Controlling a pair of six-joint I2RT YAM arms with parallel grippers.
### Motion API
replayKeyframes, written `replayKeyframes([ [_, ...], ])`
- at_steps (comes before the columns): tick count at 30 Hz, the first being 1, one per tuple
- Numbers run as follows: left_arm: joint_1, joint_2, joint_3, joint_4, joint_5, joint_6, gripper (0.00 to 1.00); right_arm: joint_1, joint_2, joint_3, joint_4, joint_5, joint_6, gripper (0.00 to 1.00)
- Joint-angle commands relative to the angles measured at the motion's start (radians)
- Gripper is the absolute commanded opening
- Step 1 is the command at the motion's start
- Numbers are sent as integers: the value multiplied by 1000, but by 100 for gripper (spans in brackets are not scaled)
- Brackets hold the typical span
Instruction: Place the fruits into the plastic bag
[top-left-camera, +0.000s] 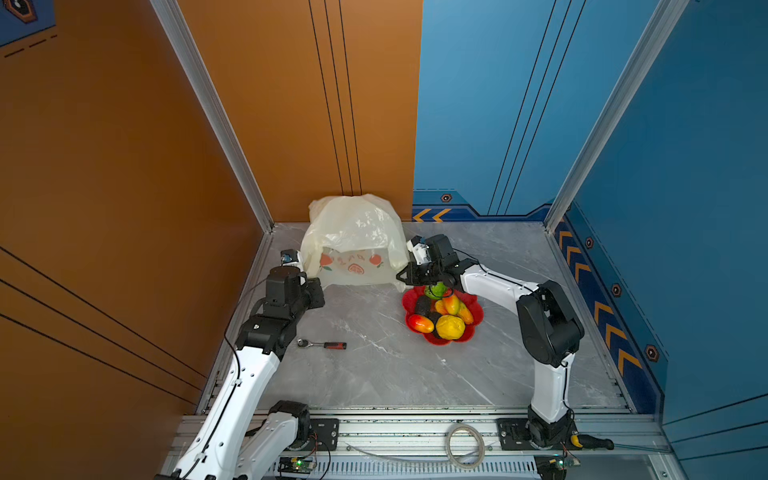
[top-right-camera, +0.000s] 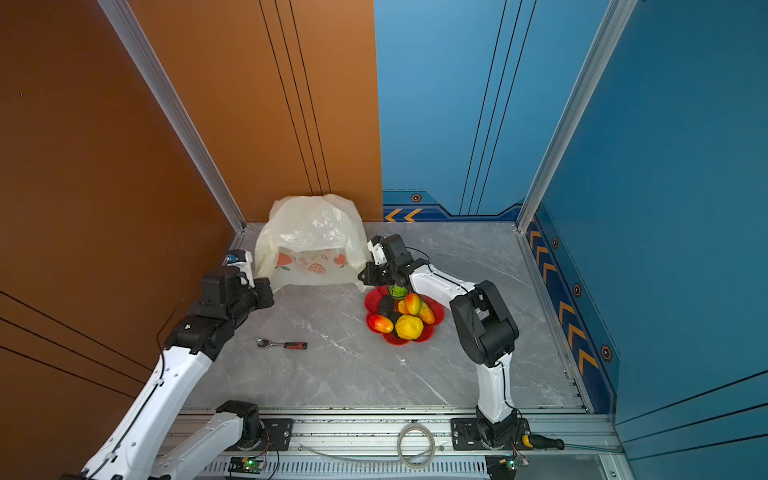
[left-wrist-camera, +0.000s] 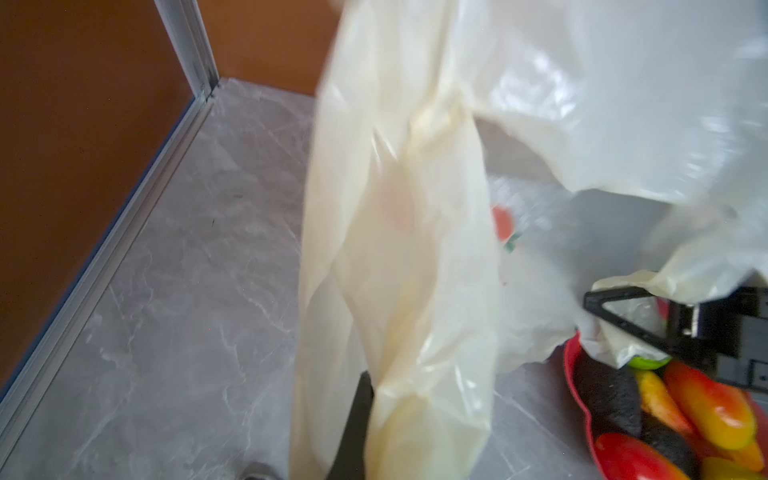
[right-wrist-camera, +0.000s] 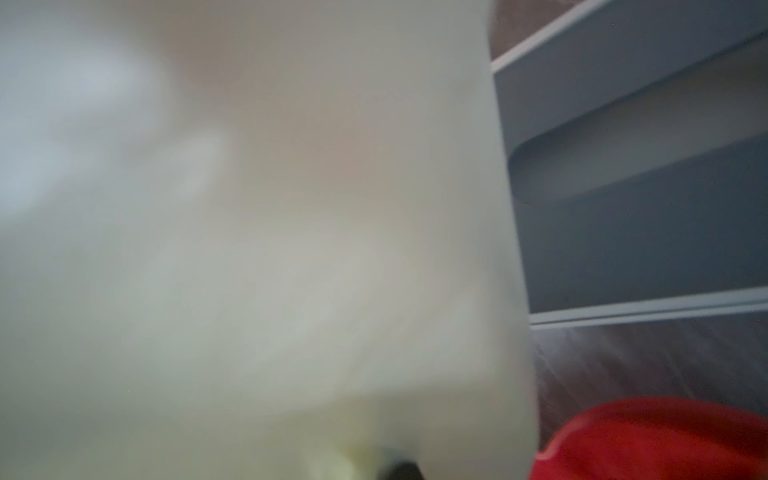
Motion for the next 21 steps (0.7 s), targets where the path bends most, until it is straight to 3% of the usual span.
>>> replayKeyframes([
  [1, 7, 18, 10, 6, 58, -14, 0, 14, -71, 120, 36, -32, 12, 0],
  [11, 9, 23, 0, -55, 100, -50, 0, 3, -11, 190, -28, -35, 49, 0],
  [21, 10, 75, 187, -160, 95, -35, 0, -1, -35, 280, -89, -20, 50, 0],
])
